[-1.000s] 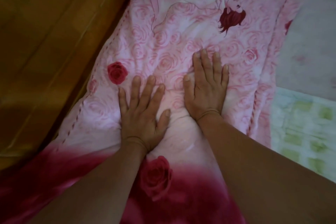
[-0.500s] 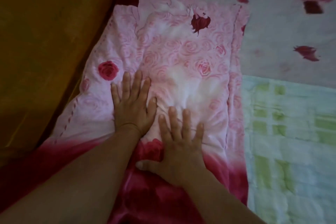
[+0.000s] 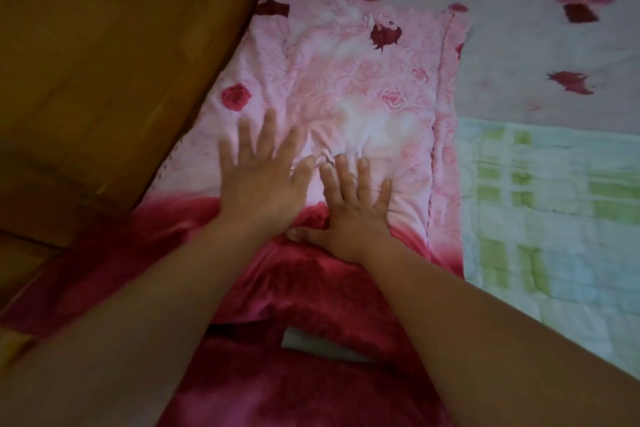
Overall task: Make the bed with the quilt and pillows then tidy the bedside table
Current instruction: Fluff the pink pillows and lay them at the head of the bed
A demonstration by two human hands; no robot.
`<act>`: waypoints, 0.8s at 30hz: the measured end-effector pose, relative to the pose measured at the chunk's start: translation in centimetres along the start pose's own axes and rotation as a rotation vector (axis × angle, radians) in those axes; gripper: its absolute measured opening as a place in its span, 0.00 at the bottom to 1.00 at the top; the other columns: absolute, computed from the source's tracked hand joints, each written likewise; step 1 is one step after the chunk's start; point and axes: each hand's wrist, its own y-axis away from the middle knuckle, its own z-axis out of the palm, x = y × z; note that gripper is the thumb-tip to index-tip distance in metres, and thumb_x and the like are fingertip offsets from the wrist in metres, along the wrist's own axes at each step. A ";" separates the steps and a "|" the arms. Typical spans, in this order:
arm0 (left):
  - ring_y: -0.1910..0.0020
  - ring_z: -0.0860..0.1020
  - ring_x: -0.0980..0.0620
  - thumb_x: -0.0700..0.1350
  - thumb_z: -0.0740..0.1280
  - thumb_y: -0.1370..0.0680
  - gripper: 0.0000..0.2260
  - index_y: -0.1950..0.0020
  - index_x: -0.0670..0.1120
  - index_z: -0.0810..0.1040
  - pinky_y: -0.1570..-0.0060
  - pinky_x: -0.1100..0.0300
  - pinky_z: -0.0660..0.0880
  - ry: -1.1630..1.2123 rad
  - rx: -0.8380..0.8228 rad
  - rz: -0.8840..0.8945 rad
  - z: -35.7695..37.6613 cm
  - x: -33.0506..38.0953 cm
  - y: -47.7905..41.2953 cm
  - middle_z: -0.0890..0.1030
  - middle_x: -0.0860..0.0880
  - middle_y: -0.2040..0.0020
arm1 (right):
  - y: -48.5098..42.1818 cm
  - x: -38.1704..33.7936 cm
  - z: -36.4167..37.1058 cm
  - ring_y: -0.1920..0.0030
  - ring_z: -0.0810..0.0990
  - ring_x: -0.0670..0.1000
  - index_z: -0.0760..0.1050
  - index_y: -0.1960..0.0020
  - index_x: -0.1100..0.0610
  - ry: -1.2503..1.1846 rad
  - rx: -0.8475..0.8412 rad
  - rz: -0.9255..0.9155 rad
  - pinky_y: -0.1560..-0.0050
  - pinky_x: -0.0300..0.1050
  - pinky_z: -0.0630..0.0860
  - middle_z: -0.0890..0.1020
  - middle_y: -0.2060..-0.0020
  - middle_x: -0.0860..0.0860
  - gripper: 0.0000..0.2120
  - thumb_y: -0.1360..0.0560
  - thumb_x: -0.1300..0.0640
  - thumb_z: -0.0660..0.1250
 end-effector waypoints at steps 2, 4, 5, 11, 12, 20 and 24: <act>0.23 0.35 0.45 0.69 0.34 0.25 0.32 0.23 0.59 0.37 0.29 0.35 0.36 -0.116 -0.113 -0.039 0.7 -1.2 6.1 0.35 0.50 0.22 | 0.8 -0.1 -0.2 0.30 0.21 0.58 0.27 0.25 0.46 0.048 -0.047 0.003 0.34 0.71 0.29 0.26 0.27 0.48 0.57 0.40 0.18 0.48; 0.23 0.34 0.47 0.71 0.39 0.25 0.34 0.23 0.58 0.38 0.28 0.35 0.39 -0.116 -0.375 -0.104 0.9 -2.6 8.1 0.35 0.51 0.22 | 2.3 -1.6 -1.4 0.28 0.24 0.60 0.28 0.25 0.47 0.108 -0.099 0.019 0.33 0.71 0.31 0.26 0.27 0.50 0.55 0.37 0.19 0.49; 0.23 0.35 0.48 0.68 0.43 0.23 0.32 0.22 0.58 0.41 0.28 0.36 0.39 -0.022 -0.402 -0.140 0.2 -2.6 7.2 0.37 0.52 0.21 | 3.0 -2.3 -2.0 0.27 0.26 0.60 0.29 0.24 0.49 0.119 -0.098 0.039 0.32 0.70 0.33 0.28 0.26 0.51 0.53 0.35 0.20 0.49; 0.22 0.46 0.46 0.58 0.53 0.20 0.27 0.22 0.52 0.55 0.27 0.37 0.45 0.065 0.070 -0.115 -1.8 0.9 15.5 0.44 0.48 0.21 | 15.6 -3.5 -0.4 0.24 0.57 0.59 0.58 0.24 0.51 0.042 0.070 -0.159 0.28 0.65 0.52 0.53 0.24 0.52 0.33 0.24 0.36 0.50; 0.22 0.42 0.49 0.61 0.49 0.21 0.29 0.21 0.53 0.50 0.27 0.36 0.46 0.083 -0.086 -0.119 -0.4 0.6 17.6 0.37 0.51 0.23 | 16.5 -3.2 0.1 0.25 0.60 0.59 0.60 0.24 0.52 0.080 0.034 -0.166 0.29 0.65 0.56 0.55 0.24 0.53 0.33 0.25 0.36 0.49; 0.22 0.46 0.41 0.63 0.47 0.20 0.27 0.22 0.58 0.50 0.29 0.34 0.48 0.041 -0.198 -0.323 -1.0 -3.5 19.7 0.42 0.50 0.20 | 15.7 -5.5 -2.7 0.23 0.40 0.56 0.41 0.22 0.50 0.119 -0.133 -0.146 0.26 0.59 0.40 0.35 0.25 0.52 0.34 0.22 0.38 0.46; 0.23 0.53 0.41 0.61 0.53 0.22 0.32 0.22 0.45 0.57 0.27 0.40 0.48 0.018 -0.051 -0.354 -2.2 -6.6 18.9 0.53 0.41 0.21 | 16.4 -4.6 -3.5 0.23 0.52 0.59 0.52 0.22 0.51 0.092 -0.004 -0.086 0.28 0.66 0.53 0.46 0.23 0.52 0.33 0.23 0.39 0.52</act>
